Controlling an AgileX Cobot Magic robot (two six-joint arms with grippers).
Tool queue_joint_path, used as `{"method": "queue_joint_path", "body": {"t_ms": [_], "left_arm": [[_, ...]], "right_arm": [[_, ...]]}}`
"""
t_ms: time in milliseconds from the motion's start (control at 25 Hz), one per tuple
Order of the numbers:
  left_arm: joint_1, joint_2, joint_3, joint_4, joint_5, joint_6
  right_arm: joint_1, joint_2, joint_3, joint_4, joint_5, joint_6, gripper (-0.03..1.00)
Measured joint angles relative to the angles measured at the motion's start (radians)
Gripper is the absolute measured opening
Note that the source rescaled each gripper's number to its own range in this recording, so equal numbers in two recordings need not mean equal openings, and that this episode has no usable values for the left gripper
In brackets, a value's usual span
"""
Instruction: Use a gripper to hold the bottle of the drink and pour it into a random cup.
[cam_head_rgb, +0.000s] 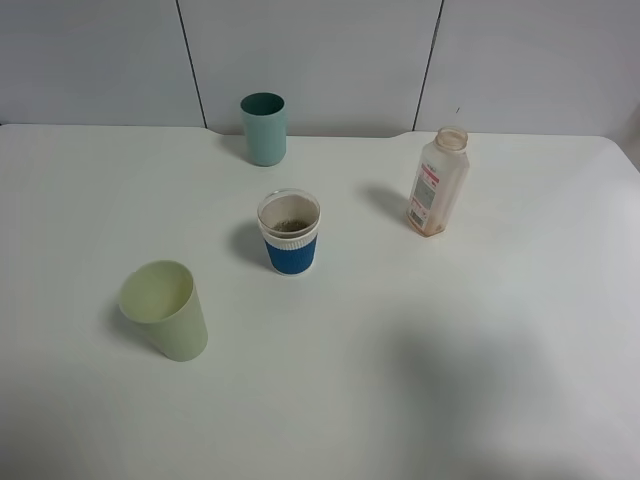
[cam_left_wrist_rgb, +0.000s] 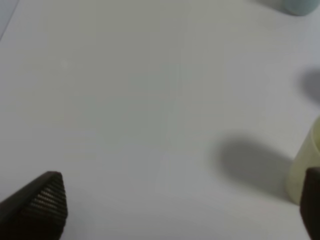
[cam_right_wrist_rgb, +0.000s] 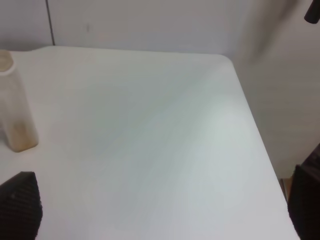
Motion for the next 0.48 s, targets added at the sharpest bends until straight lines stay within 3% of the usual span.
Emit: {"method": "queue_joint_path", "body": {"t_ms": [480], "left_arm": [[0.000,0.000,0.000,0.000,0.000,0.000]], "right_arm": [[0.000,-0.137,0.098,0.094,0.096,0.000,1.00]]}}
